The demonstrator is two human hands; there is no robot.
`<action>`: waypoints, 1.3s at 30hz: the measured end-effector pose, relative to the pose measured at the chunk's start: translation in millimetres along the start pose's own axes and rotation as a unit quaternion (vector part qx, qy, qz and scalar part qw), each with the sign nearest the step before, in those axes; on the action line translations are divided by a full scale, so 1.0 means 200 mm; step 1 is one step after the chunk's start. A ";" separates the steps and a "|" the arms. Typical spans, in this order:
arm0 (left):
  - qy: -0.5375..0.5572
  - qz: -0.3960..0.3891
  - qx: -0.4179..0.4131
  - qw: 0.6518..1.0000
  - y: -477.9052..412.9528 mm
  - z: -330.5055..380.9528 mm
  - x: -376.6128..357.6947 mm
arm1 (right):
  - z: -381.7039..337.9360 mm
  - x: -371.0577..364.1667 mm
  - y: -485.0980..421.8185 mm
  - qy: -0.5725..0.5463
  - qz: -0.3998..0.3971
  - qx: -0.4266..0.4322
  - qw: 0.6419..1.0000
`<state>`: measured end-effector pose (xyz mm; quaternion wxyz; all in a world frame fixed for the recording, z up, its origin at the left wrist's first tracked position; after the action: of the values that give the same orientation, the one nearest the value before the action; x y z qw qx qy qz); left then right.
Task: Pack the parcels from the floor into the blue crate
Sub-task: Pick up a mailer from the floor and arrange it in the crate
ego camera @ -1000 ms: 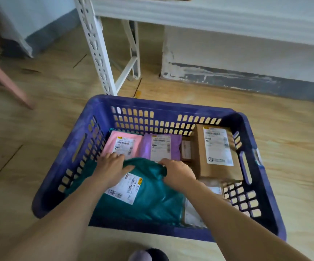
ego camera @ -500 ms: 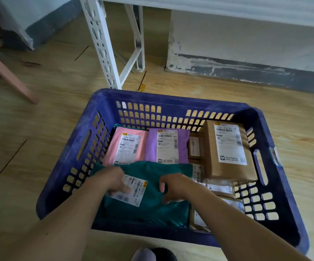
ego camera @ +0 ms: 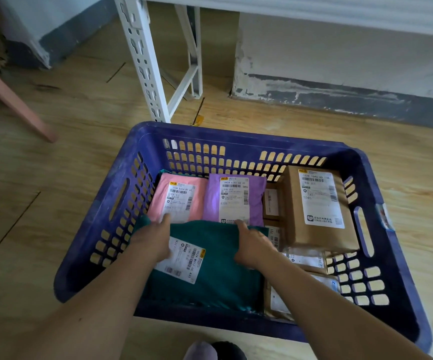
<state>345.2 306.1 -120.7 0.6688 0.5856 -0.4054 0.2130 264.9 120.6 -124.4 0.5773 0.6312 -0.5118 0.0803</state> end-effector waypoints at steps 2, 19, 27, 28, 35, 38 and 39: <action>-0.041 0.096 -0.061 0.993 0.00 0.09 0.12 | 0.02 0.01 -0.02 -0.001 -0.006 0.000 1.000; -0.092 -0.078 -0.166 0.979 -0.20 0.43 -0.04 | 0.06 -0.03 -0.20 0.019 -0.086 -0.055 0.995; -0.114 -0.071 -0.166 0.977 -0.09 0.46 0.07 | 0.06 0.17 -0.02 -0.025 -0.035 0.035 0.998; -0.127 -0.064 -0.161 0.977 -0.07 0.48 0.10 | 0.07 0.21 0.02 -0.040 -0.021 0.038 0.998; -0.083 0.042 -0.172 0.981 0.18 0.71 0.43 | 0.08 0.53 0.38 -0.161 0.087 0.086 0.979; -0.075 0.074 -0.208 0.972 0.33 0.84 0.54 | 0.18 0.66 0.54 -0.187 0.141 0.069 0.970; -0.071 0.082 -0.223 0.969 0.39 0.89 0.57 | 0.22 0.69 0.60 -0.188 0.158 0.059 0.968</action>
<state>300.3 130.9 15.4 0.7325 0.3997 -0.5357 0.1294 218.4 30.3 34.7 0.4129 0.5786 -0.6987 0.0806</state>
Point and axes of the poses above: each hand's wrist, its own y-axis away from the middle knuckle, its own x-axis out of the back of the hand, z = x × y, the point moved 8 cm from there along -y, towards the middle knuckle, and after that the axes turned 3 degrees about -y, right-handed, at the moved point
